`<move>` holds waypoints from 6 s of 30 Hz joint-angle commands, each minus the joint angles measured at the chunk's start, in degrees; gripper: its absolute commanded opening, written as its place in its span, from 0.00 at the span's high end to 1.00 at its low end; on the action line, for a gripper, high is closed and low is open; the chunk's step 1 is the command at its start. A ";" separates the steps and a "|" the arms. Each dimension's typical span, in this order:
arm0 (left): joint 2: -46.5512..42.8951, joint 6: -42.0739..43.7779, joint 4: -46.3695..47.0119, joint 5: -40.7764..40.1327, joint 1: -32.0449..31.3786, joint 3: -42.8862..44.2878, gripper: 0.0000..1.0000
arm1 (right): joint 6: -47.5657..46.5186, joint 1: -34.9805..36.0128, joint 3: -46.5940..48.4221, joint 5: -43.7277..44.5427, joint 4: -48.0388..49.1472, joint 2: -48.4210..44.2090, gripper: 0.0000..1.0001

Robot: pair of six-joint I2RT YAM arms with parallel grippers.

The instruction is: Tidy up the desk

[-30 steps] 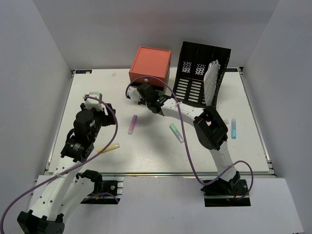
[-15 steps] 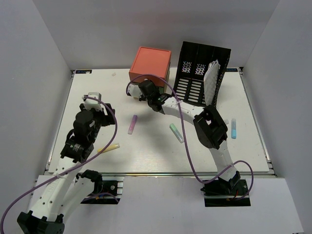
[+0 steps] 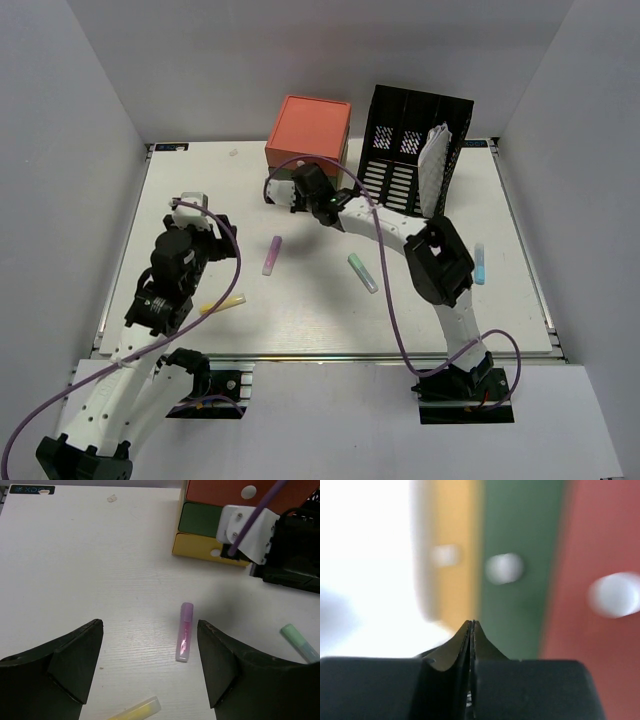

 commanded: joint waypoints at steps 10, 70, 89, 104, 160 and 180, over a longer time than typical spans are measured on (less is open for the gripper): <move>8.29 -9.67 10.11 20.19 0.02 -2.20 0.81 | 34.81 -10.09 -17.28 -49.36 -20.38 -35.96 0.11; 83.54 -62.52 67.42 20.49 0.02 17.58 0.50 | 43.11 -34.55 -37.35 -91.30 -9.57 -51.79 0.58; 85.56 -62.43 69.44 19.61 0.02 18.90 0.52 | 41.88 -34.81 -37.17 -90.95 -10.45 -51.35 0.58; 86.35 -63.14 71.46 18.03 0.02 19.07 0.62 | 41.09 -34.81 -37.00 -90.69 -11.15 -51.09 0.58; 54.11 -48.47 41.18 31.56 0.55 2.20 0.74 | 40.91 -37.63 -37.17 -91.21 -11.32 -51.35 0.58; 53.30 3.39 -9.23 8.36 -2.18 20.40 0.45 | 40.74 -39.47 -37.35 -90.51 -11.41 -51.26 0.58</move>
